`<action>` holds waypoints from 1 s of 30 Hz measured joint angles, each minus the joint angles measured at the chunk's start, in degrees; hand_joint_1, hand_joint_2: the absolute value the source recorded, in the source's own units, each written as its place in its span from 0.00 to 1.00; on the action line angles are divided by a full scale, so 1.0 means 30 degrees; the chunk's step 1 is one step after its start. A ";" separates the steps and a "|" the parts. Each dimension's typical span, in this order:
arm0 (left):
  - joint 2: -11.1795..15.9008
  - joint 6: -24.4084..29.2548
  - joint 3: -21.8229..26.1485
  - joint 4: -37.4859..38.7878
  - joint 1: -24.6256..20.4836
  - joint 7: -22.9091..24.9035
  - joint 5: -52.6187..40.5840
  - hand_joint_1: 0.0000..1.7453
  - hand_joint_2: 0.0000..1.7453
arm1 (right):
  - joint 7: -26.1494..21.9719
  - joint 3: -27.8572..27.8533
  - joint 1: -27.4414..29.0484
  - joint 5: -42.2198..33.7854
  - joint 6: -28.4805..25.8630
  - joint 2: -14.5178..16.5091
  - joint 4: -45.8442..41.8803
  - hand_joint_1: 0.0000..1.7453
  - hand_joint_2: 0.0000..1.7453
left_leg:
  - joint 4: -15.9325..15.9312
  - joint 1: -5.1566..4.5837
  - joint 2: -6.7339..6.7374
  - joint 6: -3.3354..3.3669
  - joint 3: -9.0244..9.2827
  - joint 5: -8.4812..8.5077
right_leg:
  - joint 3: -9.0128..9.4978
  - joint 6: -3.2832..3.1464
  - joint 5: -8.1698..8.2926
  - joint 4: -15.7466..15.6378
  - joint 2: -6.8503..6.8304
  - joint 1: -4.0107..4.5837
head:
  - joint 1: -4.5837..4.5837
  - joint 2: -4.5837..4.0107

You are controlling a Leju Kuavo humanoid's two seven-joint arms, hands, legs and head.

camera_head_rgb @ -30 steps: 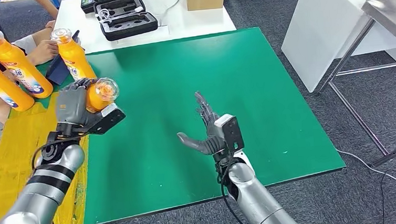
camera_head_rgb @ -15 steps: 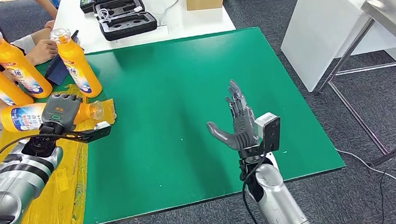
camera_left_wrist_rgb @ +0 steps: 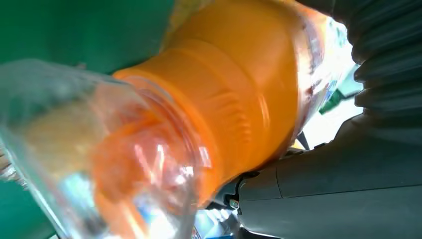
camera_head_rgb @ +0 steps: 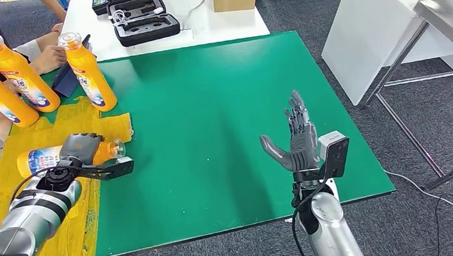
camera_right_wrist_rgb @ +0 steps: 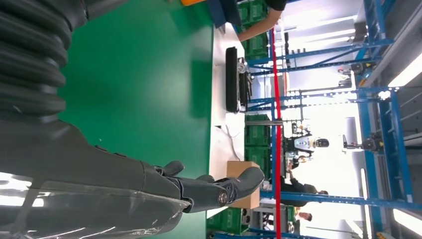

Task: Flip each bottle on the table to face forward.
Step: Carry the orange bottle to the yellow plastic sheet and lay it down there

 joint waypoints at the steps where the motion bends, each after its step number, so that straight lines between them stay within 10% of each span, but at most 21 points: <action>1: -0.0073 0.0281 0.0177 0.0002 0.0086 0.0009 0.0213 0.00 1.00 | 0.0009 -0.0015 0.0007 0.0048 0.0007 0.0005 0.0000 0.00 1.00 | 0.0000 0.0000 0.0000 0.0000 0.0000 0.0000 | 0.0000 0.0000 0.0000 0.0000 0.0000 0.0000 | -0.0002 0.0000; 19: -0.0725 0.2997 0.3027 -0.0434 0.0490 -0.2456 0.3215 0.00 1.00 | 0.0116 -0.0177 0.0071 0.0331 -0.0248 0.0013 0.0047 0.00 1.00 | 0.0000 0.0000 -0.0003 0.0000 0.0003 0.0000 | 0.0003 -0.0001 -0.0001 -0.0001 -0.0002 -0.0001 | 0.0000 0.0000; 25: -0.1078 -0.0634 0.4989 -0.2548 0.1463 -0.8331 0.9806 0.00 1.00 | 0.0111 -0.0235 0.0272 0.0465 -0.0455 -0.0009 0.0164 0.00 1.00 | 0.0000 -0.0002 0.0002 0.0000 0.0002 -0.0003 | 0.0002 -0.0001 -0.0001 -0.0002 0.0001 -0.0002 | 0.0000 0.0000; 30: -0.1151 -0.1791 0.5839 -0.4422 0.2319 -0.9165 1.1219 0.00 1.00 | 0.0067 -0.0299 0.0421 0.0514 -0.0552 -0.0100 0.0257 0.00 1.00 | 0.0000 -0.0001 0.0002 0.0000 0.0003 -0.0007 | 0.0000 -0.0004 -0.0004 -0.0003 0.0001 0.0001 | -0.0002 0.0000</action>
